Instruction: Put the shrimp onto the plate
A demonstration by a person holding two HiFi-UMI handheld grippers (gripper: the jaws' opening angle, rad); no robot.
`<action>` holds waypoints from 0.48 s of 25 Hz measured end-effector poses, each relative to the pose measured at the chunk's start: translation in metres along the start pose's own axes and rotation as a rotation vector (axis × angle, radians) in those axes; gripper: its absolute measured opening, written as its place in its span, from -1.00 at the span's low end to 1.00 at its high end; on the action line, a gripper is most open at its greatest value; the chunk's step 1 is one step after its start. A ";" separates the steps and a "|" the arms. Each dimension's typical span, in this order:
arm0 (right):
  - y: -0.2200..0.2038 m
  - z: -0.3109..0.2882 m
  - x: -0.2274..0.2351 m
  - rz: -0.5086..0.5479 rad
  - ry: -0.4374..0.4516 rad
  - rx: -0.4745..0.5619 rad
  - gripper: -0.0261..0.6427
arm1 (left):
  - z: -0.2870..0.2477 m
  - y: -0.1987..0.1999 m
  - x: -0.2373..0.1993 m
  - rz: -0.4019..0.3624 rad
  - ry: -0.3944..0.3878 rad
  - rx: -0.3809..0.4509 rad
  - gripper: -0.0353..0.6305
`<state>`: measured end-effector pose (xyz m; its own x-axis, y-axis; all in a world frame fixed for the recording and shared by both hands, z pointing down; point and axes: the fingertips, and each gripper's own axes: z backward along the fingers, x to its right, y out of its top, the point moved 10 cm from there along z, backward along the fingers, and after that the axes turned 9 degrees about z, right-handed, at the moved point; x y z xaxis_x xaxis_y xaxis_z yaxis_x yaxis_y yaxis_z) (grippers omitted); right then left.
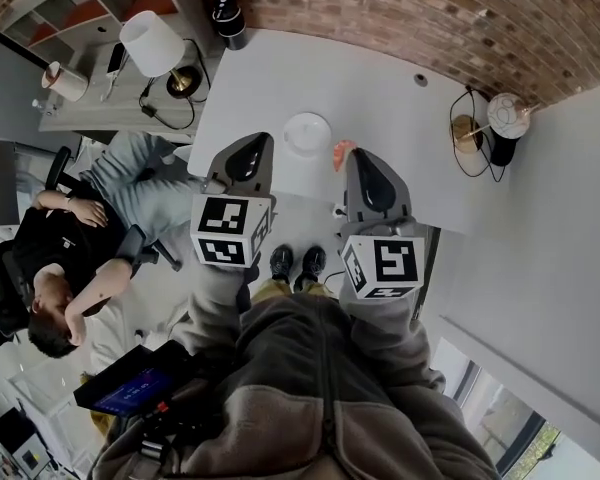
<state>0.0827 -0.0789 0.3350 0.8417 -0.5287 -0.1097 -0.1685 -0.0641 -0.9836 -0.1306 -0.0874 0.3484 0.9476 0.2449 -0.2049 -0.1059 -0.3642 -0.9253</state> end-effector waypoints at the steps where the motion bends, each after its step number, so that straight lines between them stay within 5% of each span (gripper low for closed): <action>1: -0.004 -0.003 -0.001 0.001 0.005 -0.012 -0.89 | -0.001 -0.005 -0.001 0.007 0.000 -0.011 -0.88; 12: -0.046 -0.026 -0.016 -0.008 0.047 -0.144 -0.89 | -0.009 -0.047 -0.024 0.046 -0.006 -0.152 -0.88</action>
<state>0.0635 -0.0890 0.3858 0.8191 -0.5663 -0.0915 -0.2362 -0.1877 -0.9534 -0.1453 -0.0846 0.3994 0.9412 0.2298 -0.2478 -0.1015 -0.5071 -0.8559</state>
